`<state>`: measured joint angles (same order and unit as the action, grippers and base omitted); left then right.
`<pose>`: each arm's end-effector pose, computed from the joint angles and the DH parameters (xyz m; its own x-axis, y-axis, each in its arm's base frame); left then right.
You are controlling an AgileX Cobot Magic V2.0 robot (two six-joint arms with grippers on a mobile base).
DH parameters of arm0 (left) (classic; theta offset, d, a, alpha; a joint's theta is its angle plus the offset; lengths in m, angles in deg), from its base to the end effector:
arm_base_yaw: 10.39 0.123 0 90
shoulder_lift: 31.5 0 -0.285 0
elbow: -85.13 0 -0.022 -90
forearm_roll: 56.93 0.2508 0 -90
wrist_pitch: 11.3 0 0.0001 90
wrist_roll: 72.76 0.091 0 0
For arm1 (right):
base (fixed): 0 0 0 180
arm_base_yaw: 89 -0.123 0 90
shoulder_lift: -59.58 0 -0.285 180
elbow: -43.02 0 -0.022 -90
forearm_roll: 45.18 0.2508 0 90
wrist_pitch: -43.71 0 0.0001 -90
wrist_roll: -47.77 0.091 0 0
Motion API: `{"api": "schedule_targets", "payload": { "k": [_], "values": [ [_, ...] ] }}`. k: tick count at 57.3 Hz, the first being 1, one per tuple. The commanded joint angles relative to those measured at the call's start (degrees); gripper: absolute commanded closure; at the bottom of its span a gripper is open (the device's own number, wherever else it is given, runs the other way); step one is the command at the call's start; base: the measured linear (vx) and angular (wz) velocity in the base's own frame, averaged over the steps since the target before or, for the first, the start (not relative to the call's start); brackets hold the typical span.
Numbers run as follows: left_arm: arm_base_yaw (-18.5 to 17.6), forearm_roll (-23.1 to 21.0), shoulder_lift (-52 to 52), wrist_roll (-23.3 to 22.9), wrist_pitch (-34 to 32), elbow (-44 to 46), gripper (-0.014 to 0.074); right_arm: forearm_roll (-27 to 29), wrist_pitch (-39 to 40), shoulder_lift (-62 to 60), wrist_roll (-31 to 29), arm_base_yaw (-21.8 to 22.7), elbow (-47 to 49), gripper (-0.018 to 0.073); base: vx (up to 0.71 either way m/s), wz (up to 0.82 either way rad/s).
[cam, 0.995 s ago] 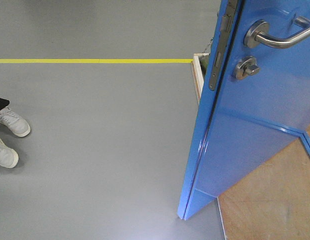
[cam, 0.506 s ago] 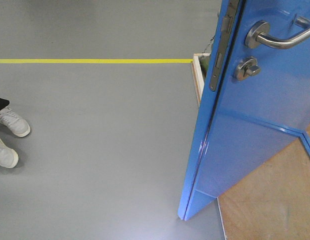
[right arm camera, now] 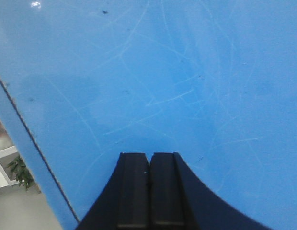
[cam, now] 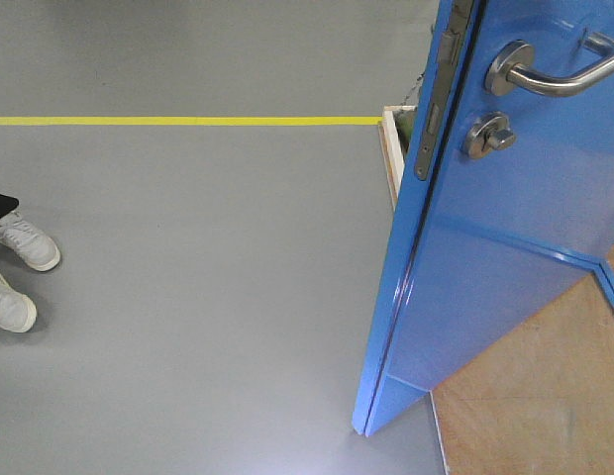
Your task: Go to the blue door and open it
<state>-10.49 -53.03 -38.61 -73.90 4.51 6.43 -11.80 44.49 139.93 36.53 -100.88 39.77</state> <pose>0.0548 0.0016 0.1802 -0.2014 0.0459 -0.9784 -0.0072 0.9988 0.0484 0.2833 0.0589 0.4649 0.0364 0.3927 -0.9189 -0.2292 0.8983 0.3748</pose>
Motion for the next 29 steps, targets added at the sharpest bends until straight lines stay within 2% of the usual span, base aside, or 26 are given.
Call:
{"api": "schedule_targets", "payload": {
  "k": [1,29],
  "values": [
    [-0.36,-0.16,0.7,-0.39,-4.84,1.49,0.0524,-0.2,3.62,-1.13,-0.41,0.0,1.94,0.0547,0.0,0.0],
    [-0.36,-0.16,0.7,-0.39,-4.84,1.49,0.0524,-0.2,3.62,-1.13,-0.41,0.0,1.94,0.0547,0.0,0.0]
  ]
}}
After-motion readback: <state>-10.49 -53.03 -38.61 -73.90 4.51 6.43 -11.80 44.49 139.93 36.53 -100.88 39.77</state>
